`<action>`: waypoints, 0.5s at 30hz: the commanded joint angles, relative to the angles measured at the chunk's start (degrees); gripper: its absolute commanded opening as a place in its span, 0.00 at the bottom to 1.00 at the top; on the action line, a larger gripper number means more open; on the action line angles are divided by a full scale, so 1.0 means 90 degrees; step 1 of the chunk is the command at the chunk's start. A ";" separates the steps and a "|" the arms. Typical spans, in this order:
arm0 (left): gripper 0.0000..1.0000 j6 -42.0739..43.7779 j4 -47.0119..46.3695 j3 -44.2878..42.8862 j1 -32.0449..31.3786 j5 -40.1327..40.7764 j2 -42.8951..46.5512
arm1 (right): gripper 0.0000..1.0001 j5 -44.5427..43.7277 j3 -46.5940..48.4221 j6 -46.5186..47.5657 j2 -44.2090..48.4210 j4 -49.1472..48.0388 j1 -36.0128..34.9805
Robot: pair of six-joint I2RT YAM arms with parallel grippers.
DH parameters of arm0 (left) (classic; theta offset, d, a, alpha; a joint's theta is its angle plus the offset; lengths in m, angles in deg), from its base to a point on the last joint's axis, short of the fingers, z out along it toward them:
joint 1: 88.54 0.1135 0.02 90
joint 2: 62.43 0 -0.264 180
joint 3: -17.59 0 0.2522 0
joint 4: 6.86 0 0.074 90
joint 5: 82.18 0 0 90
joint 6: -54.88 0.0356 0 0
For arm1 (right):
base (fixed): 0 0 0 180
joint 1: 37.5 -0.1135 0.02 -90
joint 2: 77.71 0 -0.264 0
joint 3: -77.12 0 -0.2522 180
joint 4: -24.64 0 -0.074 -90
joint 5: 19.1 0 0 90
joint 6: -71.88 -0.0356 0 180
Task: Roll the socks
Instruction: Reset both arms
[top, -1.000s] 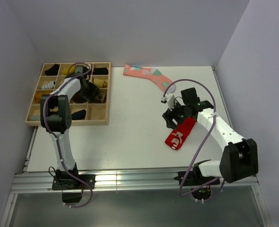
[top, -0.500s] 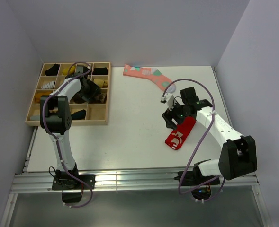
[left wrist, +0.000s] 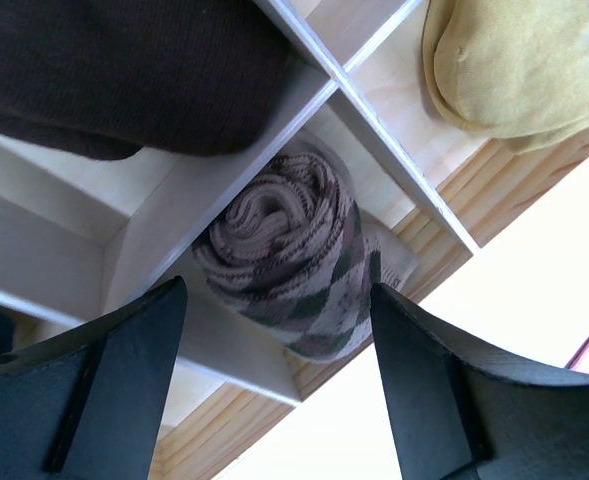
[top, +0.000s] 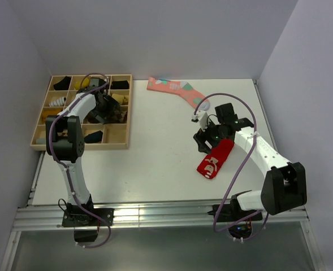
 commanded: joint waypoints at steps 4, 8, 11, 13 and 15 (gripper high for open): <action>0.80 0.0202 0.0198 0.0068 0.0030 0.0280 0.0561 | 0.79 0.0041 0.0354 0.0079 0.0003 0.0107 0.0047; 0.80 0.0241 0.0247 0.0000 0.0001 0.0250 0.0688 | 0.79 0.0041 0.0402 0.0079 0.0012 0.0127 0.0047; 0.80 0.0290 0.0296 0.0039 -0.0028 0.0299 0.0854 | 0.80 0.0051 0.0422 0.0049 0.0012 0.0108 0.0047; 0.80 0.0358 0.0286 0.0126 -0.0038 0.0338 0.1030 | 0.80 0.0051 0.0422 -0.0009 0.0042 0.0049 0.0047; 0.85 0.0426 0.0247 0.0234 -0.0058 0.0367 0.1312 | 0.80 0.0061 0.0432 -0.0067 0.0042 0.0020 0.0047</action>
